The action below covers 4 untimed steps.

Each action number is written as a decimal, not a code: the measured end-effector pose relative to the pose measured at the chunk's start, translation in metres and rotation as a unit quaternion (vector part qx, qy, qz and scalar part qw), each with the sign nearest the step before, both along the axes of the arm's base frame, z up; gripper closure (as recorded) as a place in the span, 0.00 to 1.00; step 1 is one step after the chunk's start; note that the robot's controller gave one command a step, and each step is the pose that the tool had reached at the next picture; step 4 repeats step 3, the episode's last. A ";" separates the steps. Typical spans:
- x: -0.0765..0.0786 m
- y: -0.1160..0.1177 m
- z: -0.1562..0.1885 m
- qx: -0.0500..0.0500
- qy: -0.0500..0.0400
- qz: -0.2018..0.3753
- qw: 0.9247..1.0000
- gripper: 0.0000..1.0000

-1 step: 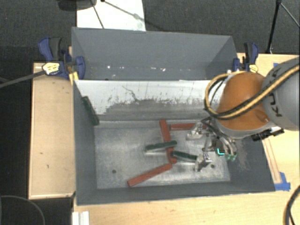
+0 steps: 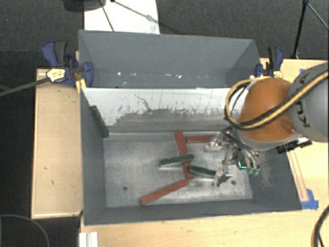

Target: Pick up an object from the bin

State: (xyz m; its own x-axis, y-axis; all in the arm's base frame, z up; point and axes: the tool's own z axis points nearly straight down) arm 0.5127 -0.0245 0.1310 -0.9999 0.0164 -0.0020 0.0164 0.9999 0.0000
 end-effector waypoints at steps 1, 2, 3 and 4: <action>0.018 0.017 -0.056 0.000 -0.007 -0.032 0.999 1.00; 0.018 0.017 -0.056 0.000 -0.007 -0.032 0.999 1.00; 0.024 0.000 0.130 0.000 -0.005 -0.025 1.000 1.00; 0.024 0.000 0.130 0.000 -0.005 -0.025 1.000 1.00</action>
Offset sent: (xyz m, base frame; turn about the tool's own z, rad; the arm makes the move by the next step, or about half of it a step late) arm 0.0000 0.0000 0.0000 0.0000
